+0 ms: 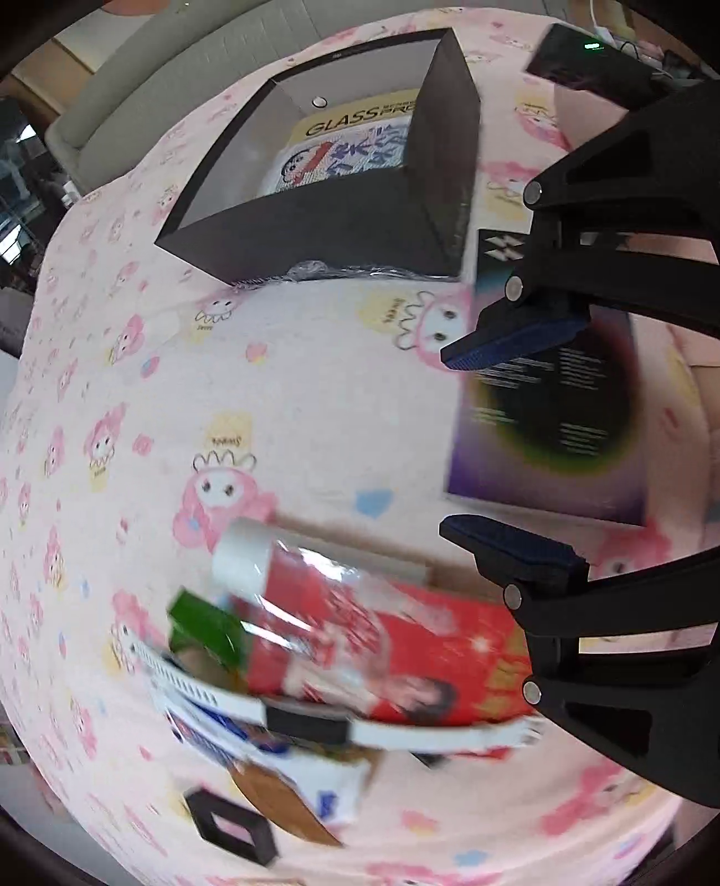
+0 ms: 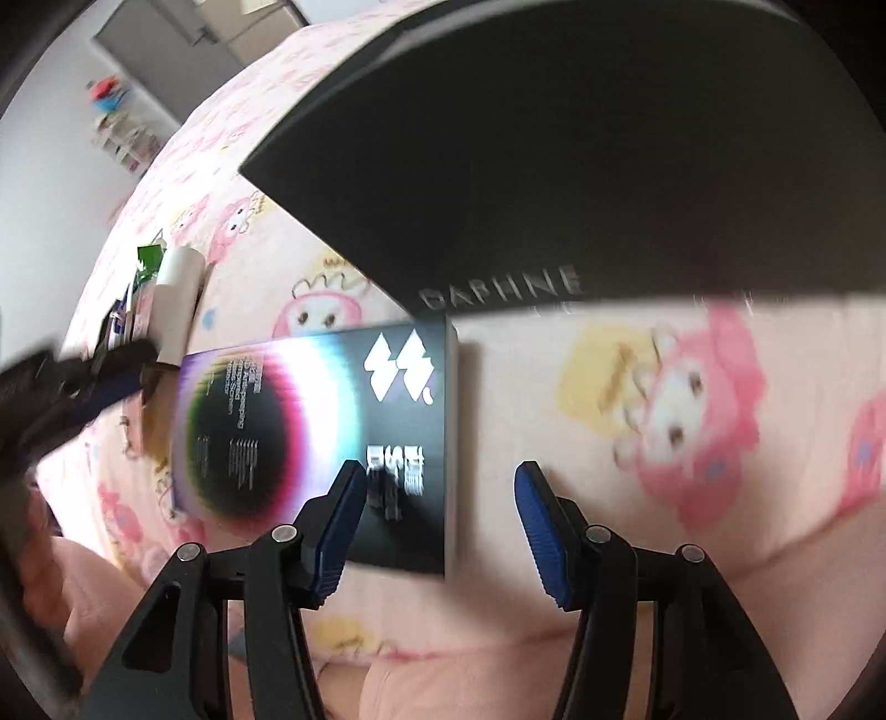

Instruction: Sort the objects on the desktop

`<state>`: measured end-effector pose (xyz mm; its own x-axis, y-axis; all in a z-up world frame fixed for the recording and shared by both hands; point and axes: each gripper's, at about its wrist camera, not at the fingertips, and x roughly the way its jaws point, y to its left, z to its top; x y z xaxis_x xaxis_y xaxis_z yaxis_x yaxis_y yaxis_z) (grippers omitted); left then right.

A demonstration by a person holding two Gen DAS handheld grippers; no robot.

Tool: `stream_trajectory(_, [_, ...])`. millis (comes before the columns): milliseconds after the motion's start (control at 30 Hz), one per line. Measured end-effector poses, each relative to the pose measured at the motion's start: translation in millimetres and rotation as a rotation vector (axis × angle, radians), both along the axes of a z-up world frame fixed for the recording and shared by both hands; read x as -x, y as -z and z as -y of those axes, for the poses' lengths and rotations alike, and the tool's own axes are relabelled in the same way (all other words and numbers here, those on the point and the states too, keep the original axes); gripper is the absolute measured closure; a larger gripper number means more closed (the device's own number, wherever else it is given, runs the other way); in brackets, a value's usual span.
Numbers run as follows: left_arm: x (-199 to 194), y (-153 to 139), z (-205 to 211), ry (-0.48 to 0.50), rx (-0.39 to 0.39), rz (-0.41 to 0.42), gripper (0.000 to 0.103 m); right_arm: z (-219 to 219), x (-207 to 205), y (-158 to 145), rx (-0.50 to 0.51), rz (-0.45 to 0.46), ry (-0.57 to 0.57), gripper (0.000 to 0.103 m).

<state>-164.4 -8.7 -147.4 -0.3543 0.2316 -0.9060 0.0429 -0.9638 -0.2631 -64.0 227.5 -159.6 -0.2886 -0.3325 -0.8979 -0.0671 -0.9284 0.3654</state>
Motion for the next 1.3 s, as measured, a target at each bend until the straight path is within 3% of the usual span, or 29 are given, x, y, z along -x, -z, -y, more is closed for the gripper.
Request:
stream_trajectory(100, [3.0,15.1,-5.9,0.011,0.016,0.031,0.048,10.0,-16.3,-1.1,0.046,0.031,-0.063,0.050])
stream_trajectory(200, [-6.4,23.7,-4.2,0.007,0.018,0.084,0.047,20.7,-25.4,-1.2,0.001,0.016,-0.112,0.049])
stream_trajectory(367, [-36.2,25.0,3.5,0.007,0.006,0.138,0.047,11.7,-17.2,-1.5,0.029,0.000,-0.076,0.049])
stream_trajectory(533, [-44.2,10.9,14.3,-0.024,-0.099,0.110,0.051,-5.0,-20.1,-10.6,0.050,-0.031,-0.012,0.049])
stream_trajectory(700, [-14.4,0.2,18.0,-0.069,-0.027,0.051,0.055,25.0,-29.3,-10.5,-0.053,-0.025,-0.074,0.049])
stream_trajectory(800, [-15.1,9.5,8.9,-0.029,-0.051,0.079,0.059,41.7,-30.3,-6.2,-0.013,-0.020,-0.141,0.049])
stream_trajectory(900, [-32.7,16.2,2.2,0.024,-0.006,0.121,0.056,48.5,-23.6,3.2,-0.016,-0.021,-0.159,0.049])
stream_trajectory(967, [-49.8,23.7,3.4,0.041,-0.070,0.194,0.047,38.6,-25.3,1.7,-0.056,-0.016,-0.139,0.049])
stream_trajectory(1067, [-69.4,24.5,1.8,0.058,-0.112,0.232,0.047,27.6,-26.2,-2.6,-0.046,-0.055,-0.125,0.049])
stream_trajectory(1233, [-75.6,9.7,7.1,0.020,-0.123,0.179,0.049,27.4,-26.2,3.1,-0.009,-0.053,-0.091,0.049])
stream_trajectory(1300, [-68.5,-1.0,17.6,-0.052,-0.057,0.118,0.049,31.1,-25.9,6.5,0.007,-0.045,-0.093,0.049])
